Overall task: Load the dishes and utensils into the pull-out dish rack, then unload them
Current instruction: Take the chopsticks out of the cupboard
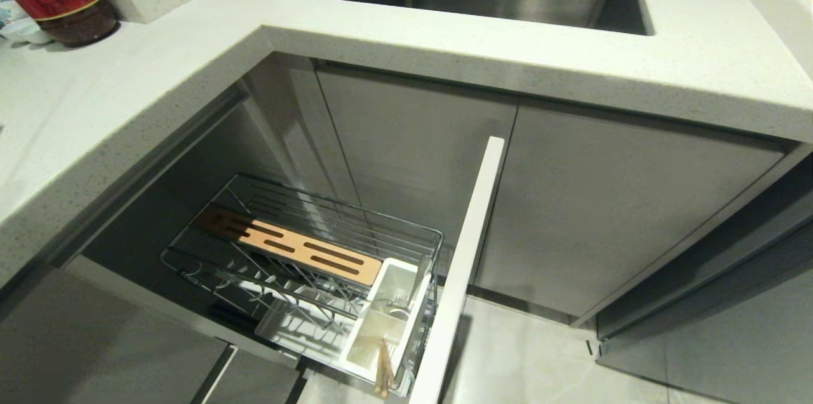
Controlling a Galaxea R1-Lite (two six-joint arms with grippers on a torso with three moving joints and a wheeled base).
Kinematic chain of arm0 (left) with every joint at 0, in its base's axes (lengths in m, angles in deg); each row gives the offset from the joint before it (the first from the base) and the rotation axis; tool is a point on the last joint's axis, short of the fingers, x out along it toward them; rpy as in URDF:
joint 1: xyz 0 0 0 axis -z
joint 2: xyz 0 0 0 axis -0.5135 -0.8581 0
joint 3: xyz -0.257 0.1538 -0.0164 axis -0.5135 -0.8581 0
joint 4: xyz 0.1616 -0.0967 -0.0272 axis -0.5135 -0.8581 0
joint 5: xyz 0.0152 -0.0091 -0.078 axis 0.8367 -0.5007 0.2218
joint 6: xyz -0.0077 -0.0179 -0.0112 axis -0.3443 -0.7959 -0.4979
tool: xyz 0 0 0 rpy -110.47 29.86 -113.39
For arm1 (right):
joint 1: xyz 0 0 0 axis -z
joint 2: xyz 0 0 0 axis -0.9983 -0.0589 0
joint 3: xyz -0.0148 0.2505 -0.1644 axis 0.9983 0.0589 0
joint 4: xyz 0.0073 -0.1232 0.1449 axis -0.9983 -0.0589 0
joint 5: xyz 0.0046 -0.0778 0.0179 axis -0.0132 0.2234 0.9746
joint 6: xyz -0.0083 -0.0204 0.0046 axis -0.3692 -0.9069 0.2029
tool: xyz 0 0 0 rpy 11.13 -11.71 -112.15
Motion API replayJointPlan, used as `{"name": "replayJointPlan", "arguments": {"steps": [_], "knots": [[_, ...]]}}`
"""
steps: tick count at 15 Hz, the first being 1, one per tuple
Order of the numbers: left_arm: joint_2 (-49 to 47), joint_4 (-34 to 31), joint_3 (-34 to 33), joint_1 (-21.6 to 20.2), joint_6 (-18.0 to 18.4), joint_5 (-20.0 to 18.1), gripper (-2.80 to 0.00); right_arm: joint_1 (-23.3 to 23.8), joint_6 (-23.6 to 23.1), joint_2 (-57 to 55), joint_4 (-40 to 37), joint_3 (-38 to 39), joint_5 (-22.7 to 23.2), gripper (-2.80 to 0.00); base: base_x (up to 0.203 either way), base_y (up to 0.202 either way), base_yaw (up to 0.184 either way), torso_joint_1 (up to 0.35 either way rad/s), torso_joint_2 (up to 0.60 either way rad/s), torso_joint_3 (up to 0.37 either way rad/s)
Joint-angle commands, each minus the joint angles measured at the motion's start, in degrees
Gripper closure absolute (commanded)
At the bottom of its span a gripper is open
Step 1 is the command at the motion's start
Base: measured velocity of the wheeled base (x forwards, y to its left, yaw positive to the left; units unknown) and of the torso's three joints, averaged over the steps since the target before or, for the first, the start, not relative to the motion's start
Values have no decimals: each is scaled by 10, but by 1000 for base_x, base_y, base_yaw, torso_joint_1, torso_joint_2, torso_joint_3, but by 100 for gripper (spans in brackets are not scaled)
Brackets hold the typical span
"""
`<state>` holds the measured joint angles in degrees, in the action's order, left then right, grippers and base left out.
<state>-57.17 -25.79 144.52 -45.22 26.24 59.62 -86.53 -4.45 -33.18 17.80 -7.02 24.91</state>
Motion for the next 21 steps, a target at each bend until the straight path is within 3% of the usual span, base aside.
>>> {"name": "replayJointPlan", "arguments": {"steps": [1,3,6,14,21], "knots": [[3,-2,-3,-107,-13,20,0,0,0,0,1,15,0,0,0,0,0,0,0,0],[2,-1,-9,-156,-29,56,0,0,0,0,1,15,0,0,0,0,0,0,0,0],[-2,-2,-27,-171,-52,126,0,0,0,0,1,15,0,0,0,0,0,0,0,0],[-53,8,-78,-180,-95,154,0,0,0,0,1,16,0,0,0,0,0,0,0,0],[-103,118,-153,-184,-93,151,0,0,0,0,1,15,0,0,0,0,0,0,0,0]]}}
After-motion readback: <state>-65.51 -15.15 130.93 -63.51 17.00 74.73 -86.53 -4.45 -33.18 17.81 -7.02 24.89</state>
